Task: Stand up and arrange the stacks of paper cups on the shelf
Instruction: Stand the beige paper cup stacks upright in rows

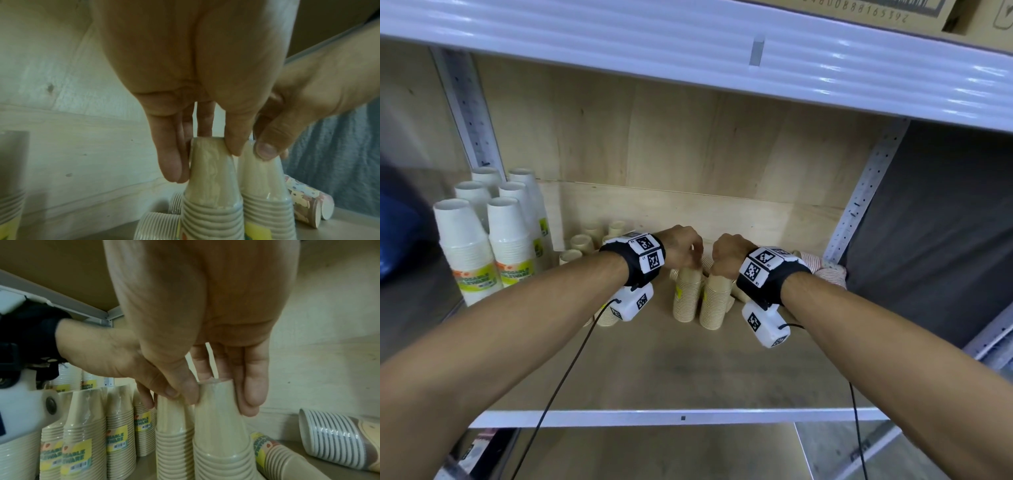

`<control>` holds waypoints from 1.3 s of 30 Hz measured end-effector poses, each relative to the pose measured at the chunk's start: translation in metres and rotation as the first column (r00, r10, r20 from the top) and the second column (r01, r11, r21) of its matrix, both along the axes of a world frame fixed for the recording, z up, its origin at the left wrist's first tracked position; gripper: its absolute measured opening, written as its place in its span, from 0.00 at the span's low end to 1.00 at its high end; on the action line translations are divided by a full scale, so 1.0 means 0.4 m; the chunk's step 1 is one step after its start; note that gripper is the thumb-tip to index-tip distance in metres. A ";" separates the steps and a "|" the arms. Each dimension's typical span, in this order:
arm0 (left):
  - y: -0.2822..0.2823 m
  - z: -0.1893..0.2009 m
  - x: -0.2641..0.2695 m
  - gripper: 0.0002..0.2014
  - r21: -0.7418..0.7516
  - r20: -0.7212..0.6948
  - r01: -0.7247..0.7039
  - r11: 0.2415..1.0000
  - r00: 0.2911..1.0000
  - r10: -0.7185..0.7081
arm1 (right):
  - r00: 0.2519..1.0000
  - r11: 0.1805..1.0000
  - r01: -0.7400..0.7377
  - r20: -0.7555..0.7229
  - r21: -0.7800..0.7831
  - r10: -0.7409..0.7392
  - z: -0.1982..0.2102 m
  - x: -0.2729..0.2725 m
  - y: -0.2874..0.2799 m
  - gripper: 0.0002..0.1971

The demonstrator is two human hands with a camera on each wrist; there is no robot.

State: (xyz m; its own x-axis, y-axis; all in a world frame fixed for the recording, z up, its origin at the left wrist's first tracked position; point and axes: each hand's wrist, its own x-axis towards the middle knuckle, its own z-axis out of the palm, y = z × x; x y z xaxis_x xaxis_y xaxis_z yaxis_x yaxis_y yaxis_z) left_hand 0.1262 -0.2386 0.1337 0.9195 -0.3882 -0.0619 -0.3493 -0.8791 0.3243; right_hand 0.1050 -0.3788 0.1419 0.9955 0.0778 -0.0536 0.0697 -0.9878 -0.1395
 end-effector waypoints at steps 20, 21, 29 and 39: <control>-0.010 -0.006 0.010 0.20 -0.027 -0.004 0.052 0.998 0.999 -0.052 | 1.000 0.997 -0.013 0.016 -0.078 0.014 -0.002 0.019 -0.008 0.17; -0.009 -0.006 0.010 0.20 -0.020 0.000 0.054 0.998 0.999 -0.054 | 0.999 0.996 0.022 0.050 -0.089 -0.018 -0.004 0.016 -0.006 0.17; -0.018 -0.011 0.015 0.16 -0.042 0.032 -0.011 0.999 0.999 0.013 | 0.993 0.997 -0.072 -0.095 -0.034 0.068 0.006 0.020 -0.019 0.19; -0.022 -0.004 0.005 0.15 -0.015 0.045 0.011 1.000 0.999 -0.010 | 0.991 0.997 -0.070 -0.111 0.016 0.072 0.008 0.005 -0.023 0.19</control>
State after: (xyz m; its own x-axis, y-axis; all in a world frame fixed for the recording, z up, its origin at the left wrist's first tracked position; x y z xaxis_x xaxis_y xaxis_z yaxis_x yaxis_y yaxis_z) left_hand 0.1283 -0.2473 0.1322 0.9171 -0.3985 -0.0145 -0.3731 -0.8705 0.3210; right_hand 0.1068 -0.3880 0.1452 0.9754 0.1494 -0.1620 0.1229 -0.9790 -0.1625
